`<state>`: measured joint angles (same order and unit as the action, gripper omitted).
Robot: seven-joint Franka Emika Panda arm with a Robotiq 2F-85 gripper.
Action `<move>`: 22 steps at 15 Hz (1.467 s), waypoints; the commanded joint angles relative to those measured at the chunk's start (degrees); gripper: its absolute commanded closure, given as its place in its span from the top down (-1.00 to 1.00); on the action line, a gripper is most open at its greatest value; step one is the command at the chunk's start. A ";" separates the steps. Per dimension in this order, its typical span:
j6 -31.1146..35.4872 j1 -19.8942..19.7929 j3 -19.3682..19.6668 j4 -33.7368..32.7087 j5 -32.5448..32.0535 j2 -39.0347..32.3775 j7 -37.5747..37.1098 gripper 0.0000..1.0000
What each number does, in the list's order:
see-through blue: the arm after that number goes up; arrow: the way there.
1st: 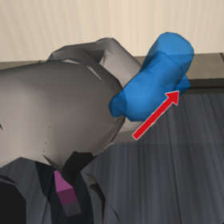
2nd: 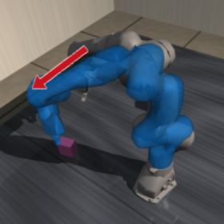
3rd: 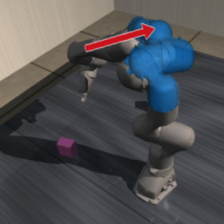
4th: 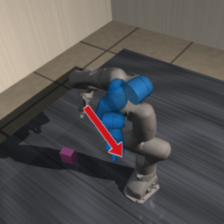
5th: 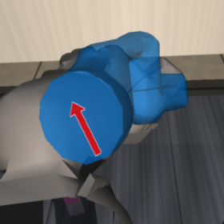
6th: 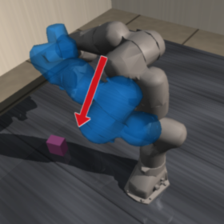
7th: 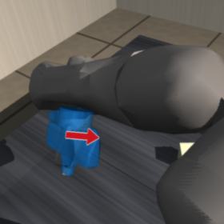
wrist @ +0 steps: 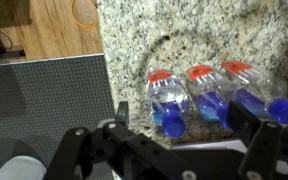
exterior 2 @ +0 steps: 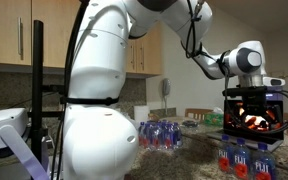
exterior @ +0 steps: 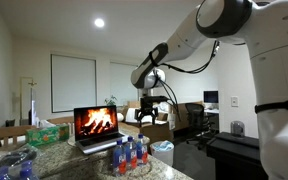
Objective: Move the three bottles of water to the left
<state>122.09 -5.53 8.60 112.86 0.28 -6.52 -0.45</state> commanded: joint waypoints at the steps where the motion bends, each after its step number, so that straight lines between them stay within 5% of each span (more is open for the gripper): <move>1: 5.91 -1.23 -0.49 -3.56 3.27 -5.20 -2.21 1.00; 21: 2.69 -1.11 -1.42 -11.22 2.97 -16.12 -3.64 1.00; 22: 2.11 -1.23 -1.37 -11.85 2.89 -16.58 -3.30 0.50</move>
<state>126.65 -5.94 7.42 103.84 3.29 -21.41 -2.80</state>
